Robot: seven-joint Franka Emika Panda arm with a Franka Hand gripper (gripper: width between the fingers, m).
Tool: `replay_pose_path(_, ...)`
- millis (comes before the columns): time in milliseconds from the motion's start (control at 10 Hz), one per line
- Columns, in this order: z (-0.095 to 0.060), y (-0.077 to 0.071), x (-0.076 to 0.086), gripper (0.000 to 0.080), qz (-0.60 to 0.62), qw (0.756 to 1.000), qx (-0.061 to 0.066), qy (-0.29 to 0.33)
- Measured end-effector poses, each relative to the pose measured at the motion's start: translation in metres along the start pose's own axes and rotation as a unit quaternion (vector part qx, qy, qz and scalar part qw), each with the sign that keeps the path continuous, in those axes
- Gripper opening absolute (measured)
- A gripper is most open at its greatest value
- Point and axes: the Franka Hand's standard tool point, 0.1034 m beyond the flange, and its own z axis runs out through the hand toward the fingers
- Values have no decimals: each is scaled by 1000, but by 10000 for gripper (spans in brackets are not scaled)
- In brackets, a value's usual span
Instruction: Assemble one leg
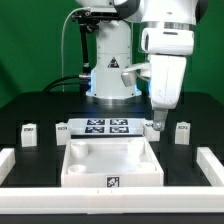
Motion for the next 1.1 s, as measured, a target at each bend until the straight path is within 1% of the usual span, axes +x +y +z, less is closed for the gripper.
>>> replay_pose_path(100,4,-5,-10,650,-41,999,6,-1)
replay_pose_path(200,12,-15,-23,650,-59,998,12,0)
replay_pose_path(300,21,-27,-33,650,-67,998,15,5)
replay_pose_path(400,32,-43,-43,650,-70,997,23,10)
replay_pose_path(500,44,-54,-49,650,-69,997,34,13)
replay_pose_path(600,54,-60,-53,650,-71,996,44,14)
replay_pose_path(700,63,-63,-56,650,-68,996,52,16)
replay_pose_path(800,68,-64,-58,650,-65,996,55,16)
replay_pose_path(1000,75,-65,-62,650,-60,996,60,17)
replay_pose_path(1100,76,-64,-62,650,-60,996,60,17)
